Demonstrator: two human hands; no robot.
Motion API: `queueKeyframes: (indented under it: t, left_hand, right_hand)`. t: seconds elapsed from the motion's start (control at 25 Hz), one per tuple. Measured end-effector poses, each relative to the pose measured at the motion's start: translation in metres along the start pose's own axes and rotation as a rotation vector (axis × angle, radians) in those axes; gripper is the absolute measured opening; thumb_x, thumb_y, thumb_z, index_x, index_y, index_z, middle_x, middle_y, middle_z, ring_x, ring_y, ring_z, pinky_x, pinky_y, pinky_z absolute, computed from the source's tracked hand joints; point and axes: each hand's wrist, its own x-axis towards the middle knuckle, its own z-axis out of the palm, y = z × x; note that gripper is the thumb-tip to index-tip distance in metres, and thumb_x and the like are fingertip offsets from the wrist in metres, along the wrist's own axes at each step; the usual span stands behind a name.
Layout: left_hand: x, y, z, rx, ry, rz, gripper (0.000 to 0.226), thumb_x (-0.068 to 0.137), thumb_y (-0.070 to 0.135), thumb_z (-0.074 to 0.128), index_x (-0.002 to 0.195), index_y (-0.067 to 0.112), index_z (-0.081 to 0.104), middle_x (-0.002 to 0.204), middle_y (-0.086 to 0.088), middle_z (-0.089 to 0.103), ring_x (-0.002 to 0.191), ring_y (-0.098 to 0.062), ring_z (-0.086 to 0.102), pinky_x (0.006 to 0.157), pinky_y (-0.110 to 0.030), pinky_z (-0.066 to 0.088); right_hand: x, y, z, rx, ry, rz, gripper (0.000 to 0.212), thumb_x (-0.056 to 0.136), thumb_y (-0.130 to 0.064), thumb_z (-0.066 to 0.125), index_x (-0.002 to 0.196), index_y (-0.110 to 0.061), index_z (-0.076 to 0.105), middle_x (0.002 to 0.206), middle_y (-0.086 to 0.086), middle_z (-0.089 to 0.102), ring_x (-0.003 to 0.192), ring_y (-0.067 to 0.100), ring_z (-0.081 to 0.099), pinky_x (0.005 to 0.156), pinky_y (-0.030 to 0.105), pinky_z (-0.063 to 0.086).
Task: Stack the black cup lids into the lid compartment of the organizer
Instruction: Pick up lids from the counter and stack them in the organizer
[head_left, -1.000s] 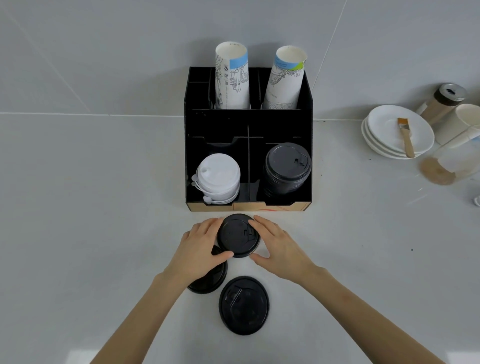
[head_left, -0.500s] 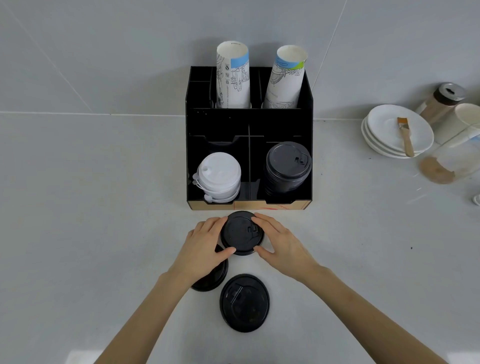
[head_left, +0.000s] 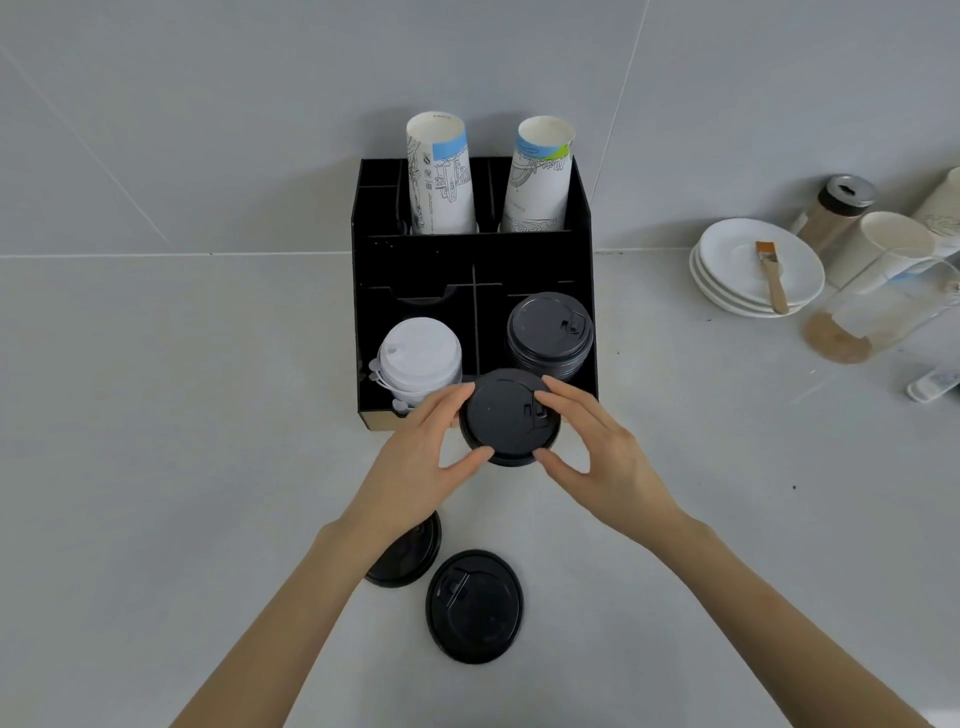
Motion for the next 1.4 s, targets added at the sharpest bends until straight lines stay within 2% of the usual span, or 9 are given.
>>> queueKeyframes:
  t: [0.2, 0.36, 0.52, 0.64, 1.0, 1.24, 1.4]
  left_hand:
    - [0.028, 0.018, -0.004, 0.005, 0.083, 0.068, 0.054, 0.082, 0.026, 0.06, 0.13, 0.018, 0.037, 0.134, 0.001, 0.045, 0.114, 0.0, 0.037, 0.092, 0.0, 0.023]
    - [0.053, 0.022, -0.004, -0.007, 0.029, 0.065, 0.054, 0.082, 0.025, 0.06, 0.13, 0.017, 0.036, 0.132, -0.003, 0.048, 0.118, -0.015, 0.044, 0.094, -0.015, 0.028]
    - [0.078, 0.021, -0.001, 0.037, -0.008, 0.06, 0.062, 0.08, 0.028, 0.062, 0.133, 0.016, 0.032, 0.136, -0.005, 0.043, 0.122, -0.02, 0.041, 0.098, -0.027, 0.032]
    - [0.093, 0.018, 0.0, 0.064, -0.024, 0.049, 0.066, 0.079, 0.031, 0.063, 0.134, 0.016, 0.03, 0.139, -0.006, 0.04, 0.125, -0.023, 0.039, 0.101, -0.034, 0.035]
    - [0.115, 0.009, 0.014, 0.098, -0.044, 0.01, 0.063, 0.081, 0.032, 0.06, 0.134, 0.017, 0.03, 0.142, -0.004, 0.039, 0.127, -0.025, 0.035, 0.098, -0.03, 0.03]
    - [0.115, 0.006, 0.017, 0.14, -0.053, 0.02, 0.063, 0.083, 0.031, 0.058, 0.135, 0.016, 0.028, 0.144, -0.005, 0.037, 0.129, -0.025, 0.033, 0.097, -0.025, 0.022]
    - [0.116, 0.008, 0.018, 0.161, -0.067, 0.002, 0.063, 0.084, 0.031, 0.057, 0.136, 0.014, 0.026, 0.144, -0.007, 0.036, 0.13, -0.026, 0.033, 0.103, -0.032, 0.027]
  right_hand:
    - [0.016, 0.0, -0.022, -0.006, 0.088, -0.01, 0.047, 0.082, -0.011, 0.062, 0.125, -0.013, 0.045, 0.139, 0.004, 0.042, 0.118, 0.005, 0.04, 0.094, -0.006, 0.023]
    - [0.032, 0.005, -0.035, 0.0, 0.115, 0.022, 0.046, 0.081, -0.011, 0.063, 0.124, -0.015, 0.047, 0.138, 0.002, 0.044, 0.122, 0.01, 0.042, 0.097, -0.002, 0.022]
    - [0.05, 0.01, -0.041, -0.015, 0.154, 0.037, 0.046, 0.079, -0.01, 0.065, 0.122, -0.012, 0.049, 0.136, 0.005, 0.047, 0.122, 0.018, 0.047, 0.098, 0.01, 0.027]
    - [0.061, 0.016, -0.045, -0.032, 0.158, 0.043, 0.045, 0.079, -0.011, 0.065, 0.122, -0.012, 0.05, 0.135, 0.007, 0.048, 0.122, 0.019, 0.047, 0.098, 0.012, 0.027]
    - [0.076, 0.035, -0.042, -0.054, 0.123, 0.116, 0.046, 0.08, -0.013, 0.064, 0.123, -0.012, 0.048, 0.136, 0.006, 0.047, 0.122, 0.019, 0.046, 0.096, 0.009, 0.026]
    - [0.076, 0.037, -0.035, -0.064, 0.113, 0.154, 0.047, 0.081, -0.013, 0.062, 0.126, -0.011, 0.046, 0.138, 0.006, 0.044, 0.126, 0.022, 0.042, 0.103, 0.029, 0.034]
    - [0.076, 0.035, -0.034, -0.135, 0.098, 0.173, 0.048, 0.083, -0.017, 0.06, 0.127, -0.01, 0.043, 0.14, 0.006, 0.042, 0.128, 0.023, 0.038, 0.102, 0.039, 0.038]
